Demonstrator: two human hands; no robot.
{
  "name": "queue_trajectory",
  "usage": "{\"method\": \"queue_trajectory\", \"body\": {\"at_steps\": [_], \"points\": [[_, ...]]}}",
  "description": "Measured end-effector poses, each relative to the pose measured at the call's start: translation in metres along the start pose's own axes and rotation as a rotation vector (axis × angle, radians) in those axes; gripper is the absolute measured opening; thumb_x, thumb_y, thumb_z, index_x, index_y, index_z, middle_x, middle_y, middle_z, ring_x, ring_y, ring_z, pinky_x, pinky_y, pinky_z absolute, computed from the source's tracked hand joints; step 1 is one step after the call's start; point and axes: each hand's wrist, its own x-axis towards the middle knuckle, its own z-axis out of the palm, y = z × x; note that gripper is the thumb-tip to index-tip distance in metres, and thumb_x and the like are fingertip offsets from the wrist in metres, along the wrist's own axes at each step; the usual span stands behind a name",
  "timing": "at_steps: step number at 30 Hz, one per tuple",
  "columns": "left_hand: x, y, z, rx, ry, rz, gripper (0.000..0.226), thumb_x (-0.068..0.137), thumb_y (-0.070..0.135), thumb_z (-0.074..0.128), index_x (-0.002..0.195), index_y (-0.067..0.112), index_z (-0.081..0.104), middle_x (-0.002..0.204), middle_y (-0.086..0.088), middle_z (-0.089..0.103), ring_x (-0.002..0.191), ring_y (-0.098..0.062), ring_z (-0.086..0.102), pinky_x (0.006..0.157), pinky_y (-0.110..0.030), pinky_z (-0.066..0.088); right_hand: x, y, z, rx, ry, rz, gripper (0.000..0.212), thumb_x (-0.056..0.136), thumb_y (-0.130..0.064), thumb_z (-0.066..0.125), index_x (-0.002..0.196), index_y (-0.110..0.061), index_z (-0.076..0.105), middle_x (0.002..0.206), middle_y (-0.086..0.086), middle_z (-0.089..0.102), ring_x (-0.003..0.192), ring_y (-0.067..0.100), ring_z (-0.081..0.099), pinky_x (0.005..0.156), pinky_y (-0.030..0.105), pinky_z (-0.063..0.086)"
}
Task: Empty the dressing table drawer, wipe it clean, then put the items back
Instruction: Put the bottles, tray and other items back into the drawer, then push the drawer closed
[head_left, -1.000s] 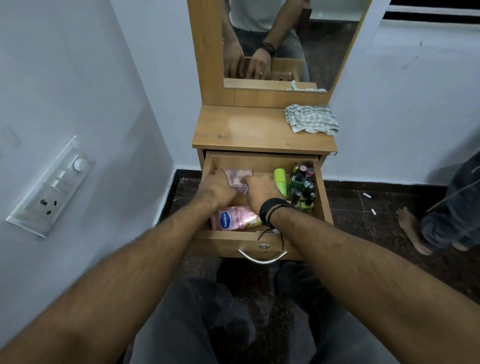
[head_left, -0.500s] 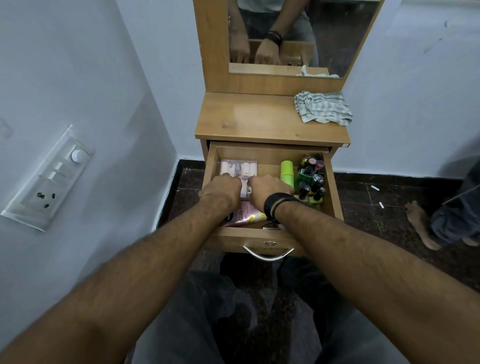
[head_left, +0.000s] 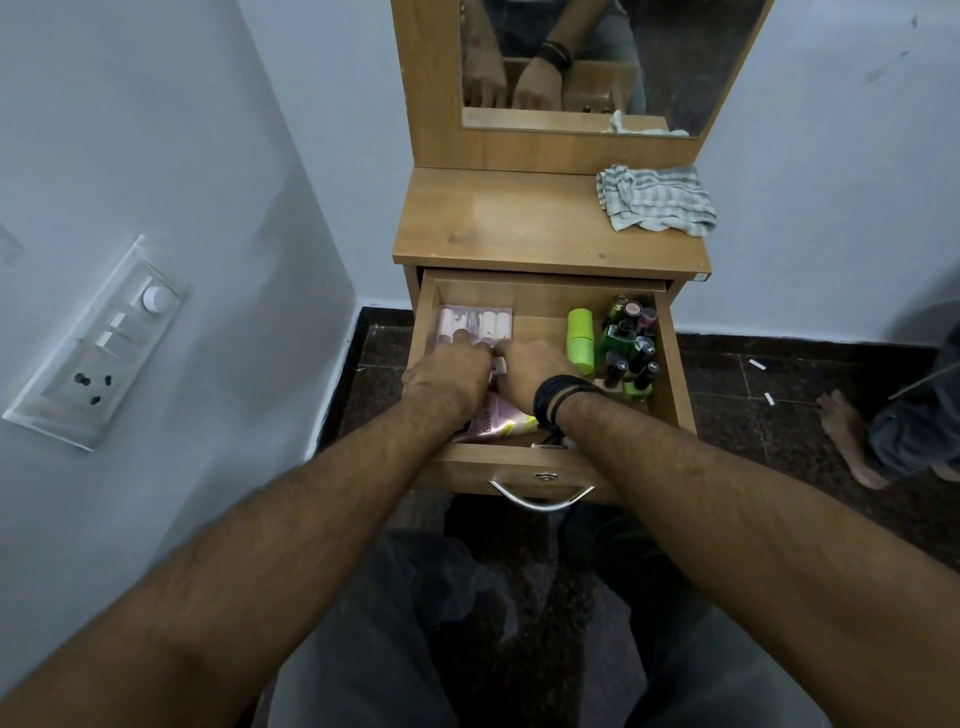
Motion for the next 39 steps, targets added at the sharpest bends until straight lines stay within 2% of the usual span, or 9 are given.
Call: {"method": "queue_trajectory", "body": {"at_steps": [5,9,18,22,25,28,34,36,39], "points": [[-0.005,0.000,-0.004,0.076,-0.090,0.112,0.027,0.099,0.025,0.053,0.123,0.016,0.062,0.122,-0.011,0.061,0.111,-0.030,0.058,0.092,-0.052,0.054,-0.004,0.007,-0.015,-0.075,-0.070,-0.002,0.027,0.092,-0.032,0.056,0.112,-0.017,0.067,0.112,0.012,0.068,0.098,0.032,0.064,0.081,0.033,0.052],[-0.014,-0.001,-0.006,0.086,-0.133,0.154,0.038,0.094,0.035,0.053,0.124,0.014,0.063,0.124,-0.013,0.062,0.112,-0.031,0.059,0.095,-0.049,0.053,-0.011,0.012,-0.021,-0.175,-0.203,-0.012,0.018,0.095,-0.029,0.053,0.081,-0.020,0.058,0.096,0.006,0.062,0.083,0.025,0.056,0.066,0.027,0.041],[-0.019,0.003,-0.009,0.093,-0.187,0.148,0.044,0.094,0.042,0.053,0.127,0.014,0.060,0.126,-0.013,0.062,0.111,-0.030,0.060,0.097,-0.049,0.052,-0.016,0.015,-0.013,-0.178,-0.236,-0.023,0.025,0.098,-0.033,0.049,0.098,-0.018,0.067,0.097,0.007,0.061,0.084,0.025,0.053,0.070,0.028,0.039],[-0.022,0.003,-0.010,0.071,-0.163,0.145,0.042,0.095,0.041,0.053,0.125,0.014,0.062,0.124,-0.012,0.063,0.110,-0.030,0.060,0.096,-0.048,0.052,-0.019,0.019,-0.014,-0.114,-0.200,-0.019,0.032,0.096,-0.038,0.051,0.106,-0.016,0.071,0.109,0.009,0.070,0.087,0.026,0.056,0.073,0.028,0.042],[-0.029,0.004,-0.014,0.063,-0.117,0.148,0.040,0.094,0.039,0.054,0.125,0.014,0.062,0.123,-0.011,0.063,0.109,-0.028,0.059,0.094,-0.048,0.053,-0.028,0.017,-0.024,-0.090,-0.143,-0.043,0.036,0.097,-0.036,0.050,0.118,-0.014,0.069,0.119,0.012,0.068,0.102,0.029,0.063,0.084,0.032,0.051],[-0.039,0.007,-0.023,0.055,-0.069,0.142,0.035,0.092,0.031,0.059,0.122,0.014,0.063,0.122,-0.010,0.063,0.109,-0.029,0.057,0.093,-0.049,0.054,-0.043,0.013,-0.037,-0.088,-0.073,-0.073,0.036,0.099,-0.036,0.050,0.122,-0.014,0.067,0.121,0.013,0.068,0.110,0.032,0.064,0.088,0.034,0.050],[-0.075,0.017,-0.050,0.067,0.054,0.144,0.035,0.095,0.031,0.052,0.126,0.020,0.063,0.128,-0.009,0.059,0.118,-0.031,0.055,0.091,-0.052,0.053,-0.090,-0.002,-0.062,-0.052,0.075,-0.087,0.030,0.096,-0.035,0.051,0.103,-0.014,0.072,0.103,0.010,0.068,0.092,0.030,0.061,0.077,0.030,0.049],[-0.094,0.020,-0.056,0.090,0.090,0.140,0.032,0.093,0.029,0.053,0.122,0.022,0.065,0.125,-0.008,0.061,0.117,-0.031,0.055,0.089,-0.052,0.054,-0.112,-0.007,-0.066,-0.048,0.117,-0.072,0.027,0.096,-0.034,0.049,0.092,-0.015,0.068,0.088,0.008,0.061,0.084,0.030,0.057,0.077,0.034,0.053],[-0.127,0.027,-0.057,0.099,0.118,0.133,0.032,0.093,0.029,0.052,0.121,0.024,0.066,0.123,-0.005,0.061,0.116,-0.029,0.056,0.088,-0.053,0.054,-0.144,-0.012,-0.063,-0.037,0.184,-0.073,0.026,0.095,-0.029,0.047,0.093,-0.014,0.068,0.083,0.006,0.052,0.080,0.031,0.054,0.076,0.039,0.056]]}}
